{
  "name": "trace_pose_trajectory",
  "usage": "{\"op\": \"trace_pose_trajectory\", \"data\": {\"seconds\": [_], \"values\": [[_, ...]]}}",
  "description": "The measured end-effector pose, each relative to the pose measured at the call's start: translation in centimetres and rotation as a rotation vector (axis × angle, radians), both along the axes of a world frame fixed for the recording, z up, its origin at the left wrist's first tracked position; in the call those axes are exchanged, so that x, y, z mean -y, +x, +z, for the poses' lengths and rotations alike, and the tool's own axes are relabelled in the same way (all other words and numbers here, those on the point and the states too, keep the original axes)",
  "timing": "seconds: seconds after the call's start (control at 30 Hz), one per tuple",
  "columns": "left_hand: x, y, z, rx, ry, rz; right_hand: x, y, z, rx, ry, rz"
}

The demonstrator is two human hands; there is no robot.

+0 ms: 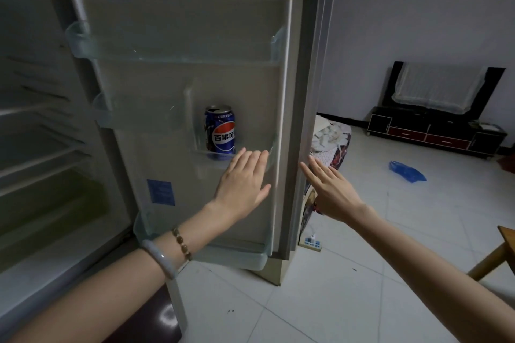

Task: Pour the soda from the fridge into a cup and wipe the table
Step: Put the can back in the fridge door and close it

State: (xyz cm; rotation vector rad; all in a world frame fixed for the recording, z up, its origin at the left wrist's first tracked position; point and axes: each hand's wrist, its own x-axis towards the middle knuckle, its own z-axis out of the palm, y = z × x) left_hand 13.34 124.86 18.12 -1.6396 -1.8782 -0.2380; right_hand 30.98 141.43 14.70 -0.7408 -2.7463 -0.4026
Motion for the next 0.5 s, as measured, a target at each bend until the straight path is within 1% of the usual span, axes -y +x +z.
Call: {"op": "trace_pose_trajectory", "data": {"seconds": [0.1, 0.23, 0.33, 0.5], "values": [[2.5, -0.1, -0.4, -0.036, 0.050, -0.034, 2.5, 1.1, 0.2, -0.026, 0.053, 0.028], [6.8, 0.3, -0.5, -0.022, 0.088, -0.016, 6.2, 1.7, 0.1, -0.072, 0.152, 0.072], [10.4, 0.5, -0.8, 0.026, 0.093, 0.017, 9.3, 2.1, -0.3, -0.087, 0.206, 0.130], [17.0, -0.1, -1.0, 0.123, 0.084, 0.073, 15.1, 2.9, -0.1, -0.105, 0.211, 0.239]]}}
